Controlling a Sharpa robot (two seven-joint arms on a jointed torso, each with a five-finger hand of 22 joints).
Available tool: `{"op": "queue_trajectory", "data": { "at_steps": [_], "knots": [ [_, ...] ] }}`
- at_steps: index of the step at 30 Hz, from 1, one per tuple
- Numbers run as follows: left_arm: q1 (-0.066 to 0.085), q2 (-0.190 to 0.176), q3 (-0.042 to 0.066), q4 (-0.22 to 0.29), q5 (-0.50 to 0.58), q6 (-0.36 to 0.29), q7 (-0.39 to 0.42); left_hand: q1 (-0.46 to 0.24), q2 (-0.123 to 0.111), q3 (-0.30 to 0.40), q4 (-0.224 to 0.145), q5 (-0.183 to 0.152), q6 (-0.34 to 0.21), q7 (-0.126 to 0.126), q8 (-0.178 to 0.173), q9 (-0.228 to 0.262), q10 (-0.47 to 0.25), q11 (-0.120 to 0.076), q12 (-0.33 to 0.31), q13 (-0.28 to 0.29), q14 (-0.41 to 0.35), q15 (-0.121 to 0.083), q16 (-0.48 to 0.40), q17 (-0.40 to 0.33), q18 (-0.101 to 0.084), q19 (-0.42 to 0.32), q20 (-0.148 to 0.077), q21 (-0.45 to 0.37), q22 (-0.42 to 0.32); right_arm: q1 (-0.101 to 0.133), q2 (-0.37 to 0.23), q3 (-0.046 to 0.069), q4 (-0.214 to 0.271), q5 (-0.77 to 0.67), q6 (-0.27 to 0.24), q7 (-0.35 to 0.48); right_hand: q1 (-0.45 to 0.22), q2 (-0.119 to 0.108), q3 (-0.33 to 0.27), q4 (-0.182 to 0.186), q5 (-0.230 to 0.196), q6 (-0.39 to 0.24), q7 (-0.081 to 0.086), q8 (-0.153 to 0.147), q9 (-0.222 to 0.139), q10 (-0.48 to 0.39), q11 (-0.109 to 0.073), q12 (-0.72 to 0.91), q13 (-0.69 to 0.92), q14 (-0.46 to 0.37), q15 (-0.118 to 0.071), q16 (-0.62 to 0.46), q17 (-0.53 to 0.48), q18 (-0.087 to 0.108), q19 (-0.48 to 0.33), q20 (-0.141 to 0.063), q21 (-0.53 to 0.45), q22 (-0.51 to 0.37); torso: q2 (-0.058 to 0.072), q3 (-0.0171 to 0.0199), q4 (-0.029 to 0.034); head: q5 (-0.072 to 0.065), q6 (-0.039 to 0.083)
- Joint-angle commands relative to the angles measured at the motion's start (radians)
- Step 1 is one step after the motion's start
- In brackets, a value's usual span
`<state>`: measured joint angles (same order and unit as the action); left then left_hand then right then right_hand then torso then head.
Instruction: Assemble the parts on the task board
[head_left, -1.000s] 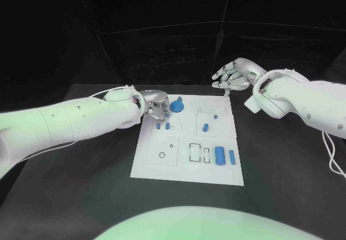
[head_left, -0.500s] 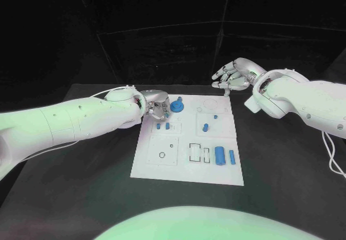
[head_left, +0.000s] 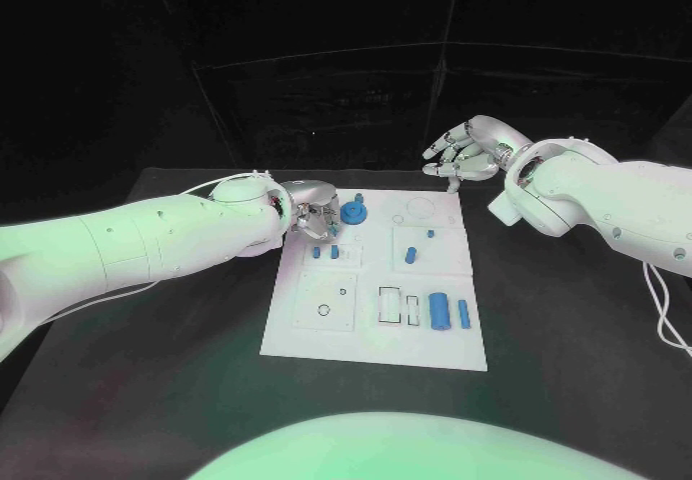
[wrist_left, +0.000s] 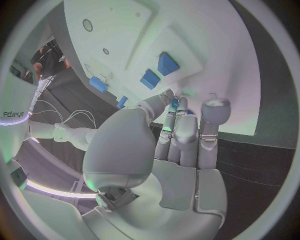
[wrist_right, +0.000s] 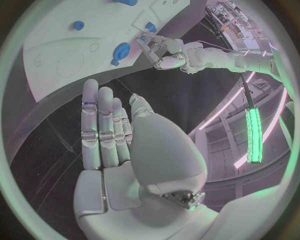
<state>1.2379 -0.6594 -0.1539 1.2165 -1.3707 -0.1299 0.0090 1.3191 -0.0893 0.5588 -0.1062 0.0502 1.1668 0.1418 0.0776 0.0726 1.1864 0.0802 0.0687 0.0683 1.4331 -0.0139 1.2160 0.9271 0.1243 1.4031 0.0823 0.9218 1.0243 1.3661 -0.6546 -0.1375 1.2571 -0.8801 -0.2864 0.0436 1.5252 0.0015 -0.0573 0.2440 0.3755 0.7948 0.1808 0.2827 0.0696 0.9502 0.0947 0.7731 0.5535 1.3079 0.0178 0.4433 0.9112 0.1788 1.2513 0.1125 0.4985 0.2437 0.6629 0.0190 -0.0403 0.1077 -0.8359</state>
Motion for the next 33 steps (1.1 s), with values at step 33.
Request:
{"op": "queue_trajectory", "data": {
  "at_steps": [33],
  "knots": [
    [0.0,0.009,-0.001,-0.009,0.007,-0.013,0.015,0.001,0.01,-0.002,0.005,-0.002,0.01,-0.005,0.005,0.002,0.018,-0.007,0.01,0.003,0.005,-0.001,0.004,0.008,0.003,0.002,0.001,0.009,0.008,0.002,0.001,0.001,0.003,0.004,-0.001,0.008,-0.001,0.008,-0.005,0.004,0.003,-0.007,0.001,0.004,-0.001,-0.008,-0.001,0.007,-0.001,-0.002,-0.002,0.006,-0.001,0.003,0.01,0.0,-0.004,0.0,0.0,0.0001,0.0009,-0.005,-0.002]
  ]
}}
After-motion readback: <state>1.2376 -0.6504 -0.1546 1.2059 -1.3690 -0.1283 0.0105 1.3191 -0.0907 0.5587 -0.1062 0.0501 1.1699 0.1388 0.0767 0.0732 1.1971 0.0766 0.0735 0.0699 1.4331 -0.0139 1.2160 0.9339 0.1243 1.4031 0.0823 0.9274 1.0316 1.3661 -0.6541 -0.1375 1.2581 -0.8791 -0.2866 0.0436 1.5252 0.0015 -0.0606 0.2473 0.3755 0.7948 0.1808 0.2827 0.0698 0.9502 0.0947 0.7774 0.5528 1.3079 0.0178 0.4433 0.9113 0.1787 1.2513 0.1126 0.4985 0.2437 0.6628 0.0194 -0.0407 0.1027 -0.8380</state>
